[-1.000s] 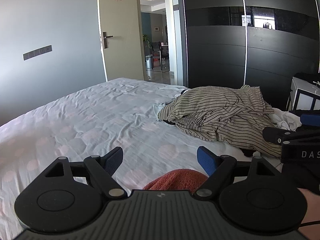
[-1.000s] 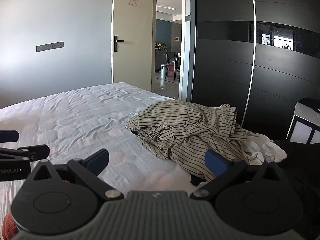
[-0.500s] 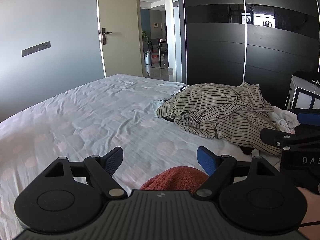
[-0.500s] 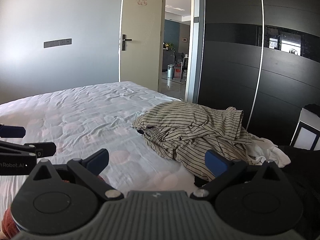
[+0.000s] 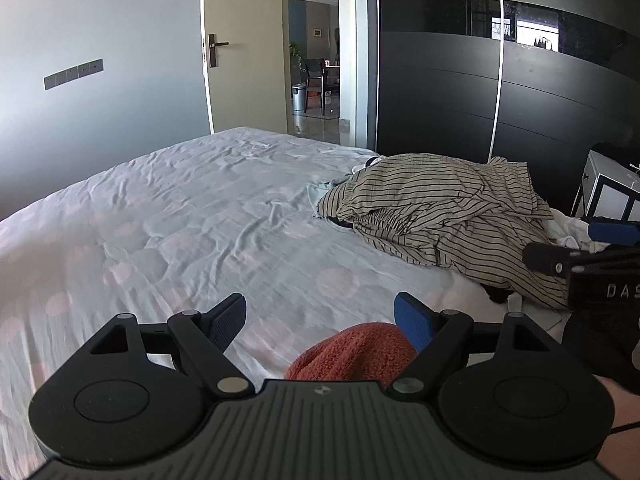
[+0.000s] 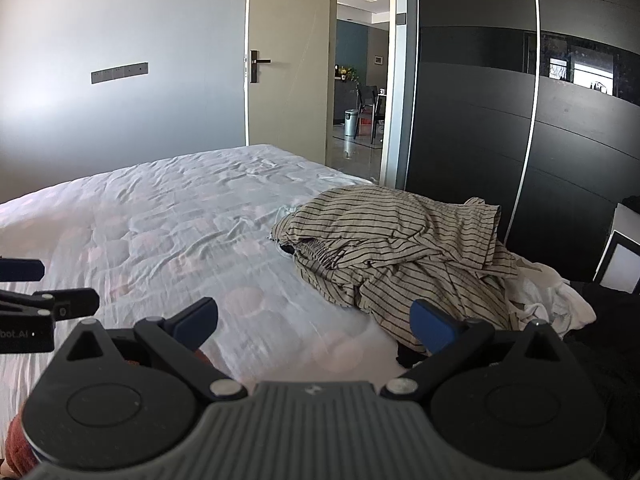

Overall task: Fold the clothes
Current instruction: 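Grasp the elastic waistband of the pinstriped garment with the right gripper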

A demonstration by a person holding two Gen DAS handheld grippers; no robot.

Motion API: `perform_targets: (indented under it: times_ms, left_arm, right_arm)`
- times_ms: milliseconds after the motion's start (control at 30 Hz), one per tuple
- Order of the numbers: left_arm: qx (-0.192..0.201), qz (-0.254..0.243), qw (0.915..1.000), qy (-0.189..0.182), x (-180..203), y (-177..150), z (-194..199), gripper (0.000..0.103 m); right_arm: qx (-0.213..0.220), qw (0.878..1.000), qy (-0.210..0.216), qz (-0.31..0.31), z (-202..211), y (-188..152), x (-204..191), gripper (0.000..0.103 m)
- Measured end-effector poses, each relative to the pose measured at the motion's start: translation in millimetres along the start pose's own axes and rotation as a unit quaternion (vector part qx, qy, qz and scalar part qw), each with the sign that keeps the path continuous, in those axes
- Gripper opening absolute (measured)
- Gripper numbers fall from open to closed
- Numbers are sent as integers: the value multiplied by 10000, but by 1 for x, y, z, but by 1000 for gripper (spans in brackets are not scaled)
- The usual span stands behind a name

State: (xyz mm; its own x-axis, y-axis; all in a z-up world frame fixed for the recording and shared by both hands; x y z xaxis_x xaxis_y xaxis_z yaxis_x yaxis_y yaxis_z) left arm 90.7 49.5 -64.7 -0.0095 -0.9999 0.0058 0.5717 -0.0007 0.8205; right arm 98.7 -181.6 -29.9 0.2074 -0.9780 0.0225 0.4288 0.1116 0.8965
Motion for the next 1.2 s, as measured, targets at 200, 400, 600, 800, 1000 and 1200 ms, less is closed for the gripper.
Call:
perform_targets:
  times_ms: [200, 400, 600, 800, 1000, 1200]
  left_arm:
    - [-234, 179, 9994, 182, -35, 8, -23, 96]
    - [-499, 310, 9974, 408, -69, 13, -52, 96]
    - [-734, 375, 9950, 559, -95, 17, -79, 96]
    - [-927, 411, 9924, 703, -115, 16, -98, 96]
    - [-1186, 519, 9879, 852, -140, -3, -108, 96]
    - [-1356, 662, 9821, 1125, -169, -27, -98, 96]
  right_arm:
    - [-151, 9991, 262, 306, -50, 32, 9, 103]
    - [-264, 9952, 247, 909, -113, 61, 17, 102]
    - [-594, 9895, 56, 1315, -193, 76, 31, 102]
    - [-1007, 9840, -230, 1449, -274, 74, 56, 97]
    - [-1461, 9763, -434, 1538, -325, 60, 73, 54]
    - [-1439, 9742, -523, 1659, -330, 64, 73, 11]
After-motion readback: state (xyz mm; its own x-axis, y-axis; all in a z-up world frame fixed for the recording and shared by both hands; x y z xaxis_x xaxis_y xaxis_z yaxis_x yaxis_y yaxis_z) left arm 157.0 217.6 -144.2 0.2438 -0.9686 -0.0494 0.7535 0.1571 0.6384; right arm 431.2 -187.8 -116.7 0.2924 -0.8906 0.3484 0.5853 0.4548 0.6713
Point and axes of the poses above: each gripper's, at about its wrist camera, not at the fingertips, and z roughly against the way its jaws point, x to its right, y to its top, the point moved 9 cm from there along -z, roughly the way its jaws point, and after that the axes turned 3 degrees about -y, right-handed, at the moved point
